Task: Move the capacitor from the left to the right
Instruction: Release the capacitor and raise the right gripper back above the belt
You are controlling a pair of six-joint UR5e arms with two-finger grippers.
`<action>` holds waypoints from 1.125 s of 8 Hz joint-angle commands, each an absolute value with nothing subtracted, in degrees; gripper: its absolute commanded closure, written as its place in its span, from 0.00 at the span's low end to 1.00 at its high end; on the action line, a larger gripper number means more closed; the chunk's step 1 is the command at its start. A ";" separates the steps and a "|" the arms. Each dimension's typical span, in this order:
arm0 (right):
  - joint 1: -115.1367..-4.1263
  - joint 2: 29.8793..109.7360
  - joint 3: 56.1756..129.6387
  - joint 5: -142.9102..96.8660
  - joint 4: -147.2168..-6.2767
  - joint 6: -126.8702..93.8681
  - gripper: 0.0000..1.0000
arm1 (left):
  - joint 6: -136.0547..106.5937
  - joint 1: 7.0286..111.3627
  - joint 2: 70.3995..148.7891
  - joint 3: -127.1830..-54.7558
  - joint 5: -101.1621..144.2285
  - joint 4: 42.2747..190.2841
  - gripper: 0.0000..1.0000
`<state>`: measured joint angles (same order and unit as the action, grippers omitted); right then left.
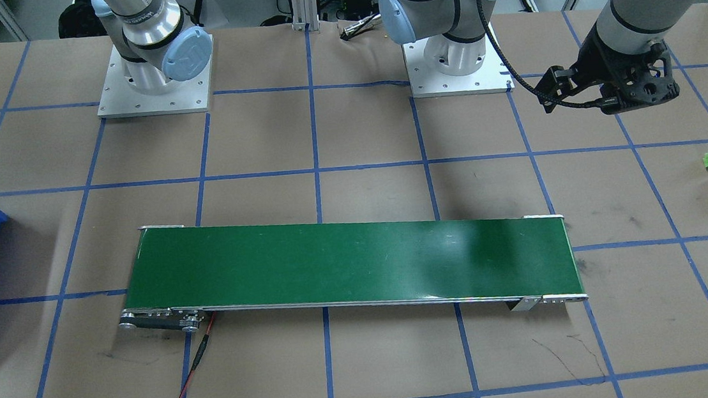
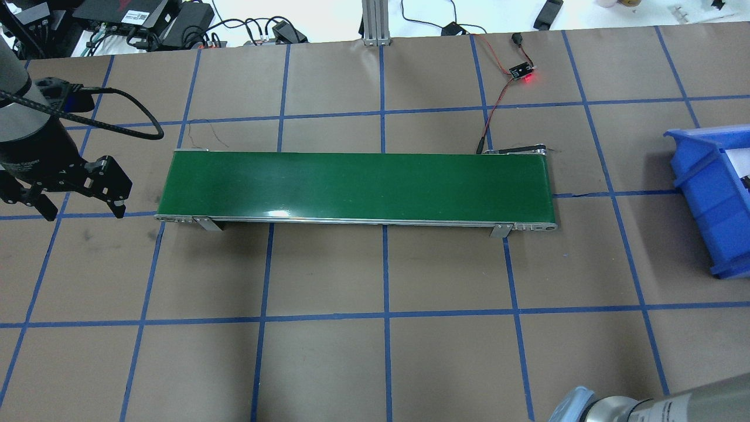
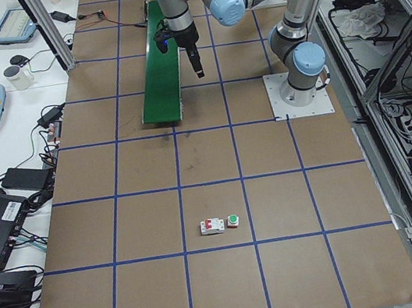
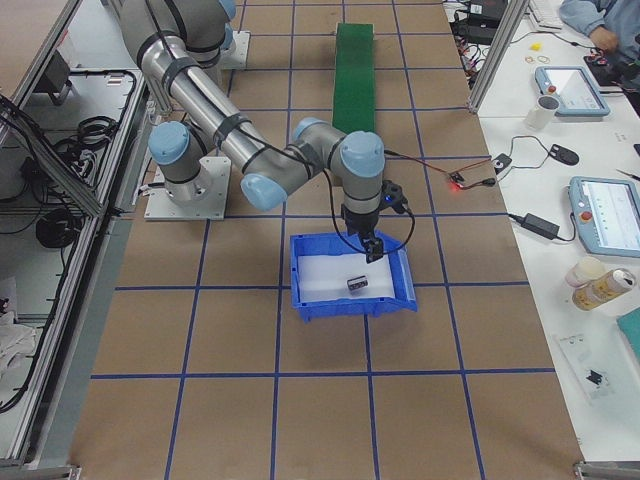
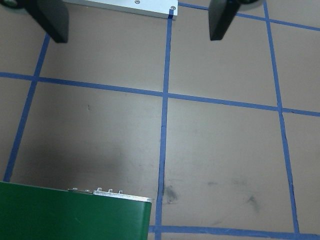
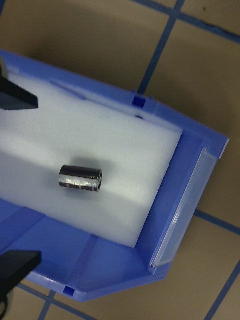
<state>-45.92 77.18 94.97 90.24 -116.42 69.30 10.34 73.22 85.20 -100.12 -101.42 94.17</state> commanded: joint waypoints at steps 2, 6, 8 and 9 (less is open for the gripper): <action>-60.76 89.46 94.05 88.14 -104.07 49.38 0.00 | 10.89 73.30 84.73 -100.02 -102.03 95.62 0.00; -88.44 91.14 91.59 92.00 -94.15 11.68 0.00 | 10.28 73.21 85.69 -100.11 -101.35 95.01 0.00; -90.97 90.97 91.58 92.64 -94.04 9.40 0.00 | 10.46 73.21 85.78 -100.11 -100.37 95.01 0.00; -90.97 90.97 91.58 92.90 -93.96 9.40 0.00 | 10.55 73.30 85.43 -100.02 -100.11 93.88 0.00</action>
<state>-89.54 91.00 91.64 92.31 -94.27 11.04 10.39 73.22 85.68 -100.09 -100.70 94.96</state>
